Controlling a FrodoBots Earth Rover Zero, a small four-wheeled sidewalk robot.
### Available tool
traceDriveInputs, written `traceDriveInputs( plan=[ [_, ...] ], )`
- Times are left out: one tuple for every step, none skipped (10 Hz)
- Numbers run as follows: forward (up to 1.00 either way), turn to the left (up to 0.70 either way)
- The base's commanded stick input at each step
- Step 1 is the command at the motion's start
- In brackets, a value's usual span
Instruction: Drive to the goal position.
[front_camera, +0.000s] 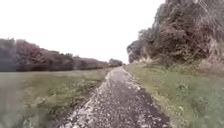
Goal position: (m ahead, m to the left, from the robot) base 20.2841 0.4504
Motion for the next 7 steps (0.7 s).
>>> traceDriveInputs(
  plan=[
    [0.99, 0.0],
    [0.99, 0.0],
    [0.99, 0.0],
    [0.99, 0.0],
    [0.99, 0.0],
    [0.99, 0.0],
    [0.99, 0.0]
  ],
)
